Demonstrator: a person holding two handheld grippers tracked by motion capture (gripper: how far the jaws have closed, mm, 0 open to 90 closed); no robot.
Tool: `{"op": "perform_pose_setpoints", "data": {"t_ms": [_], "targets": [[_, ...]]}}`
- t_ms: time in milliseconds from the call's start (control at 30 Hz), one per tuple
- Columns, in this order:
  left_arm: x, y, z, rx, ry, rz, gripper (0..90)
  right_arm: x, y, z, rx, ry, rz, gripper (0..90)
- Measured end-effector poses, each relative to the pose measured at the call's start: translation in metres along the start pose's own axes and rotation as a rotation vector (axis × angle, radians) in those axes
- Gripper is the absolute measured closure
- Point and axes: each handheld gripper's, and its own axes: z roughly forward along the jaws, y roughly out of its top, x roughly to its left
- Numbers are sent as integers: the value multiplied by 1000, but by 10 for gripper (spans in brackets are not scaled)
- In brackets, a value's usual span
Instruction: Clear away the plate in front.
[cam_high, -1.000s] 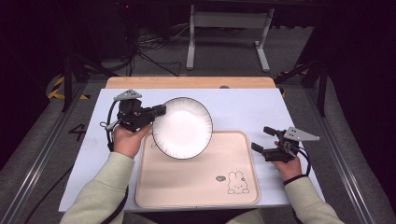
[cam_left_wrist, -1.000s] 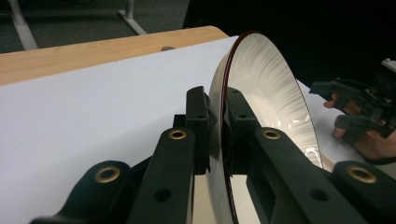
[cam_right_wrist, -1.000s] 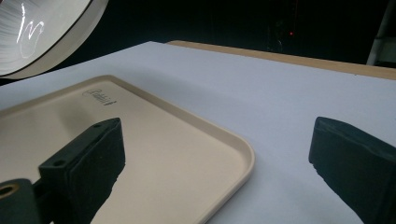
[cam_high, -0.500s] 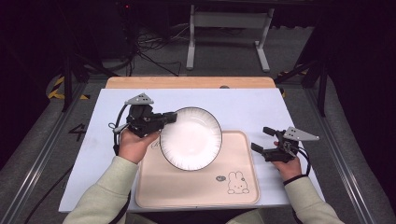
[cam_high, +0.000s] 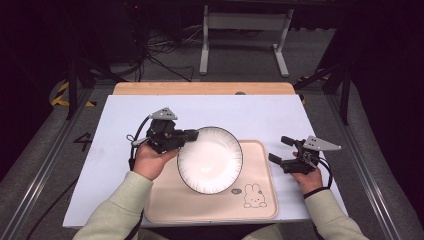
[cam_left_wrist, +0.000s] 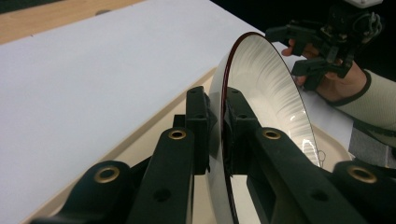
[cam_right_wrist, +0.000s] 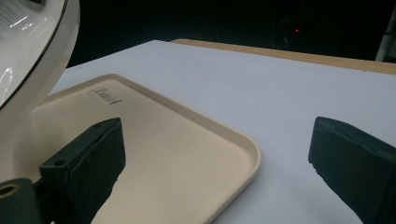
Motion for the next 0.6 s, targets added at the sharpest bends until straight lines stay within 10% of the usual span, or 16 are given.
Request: {"op": "perform_pose_setpoints", "data": {"t_ms": [600], "targets": [[1,-15,32,93,-39,-9,826,0,0,1,2,9,3,42]]}}
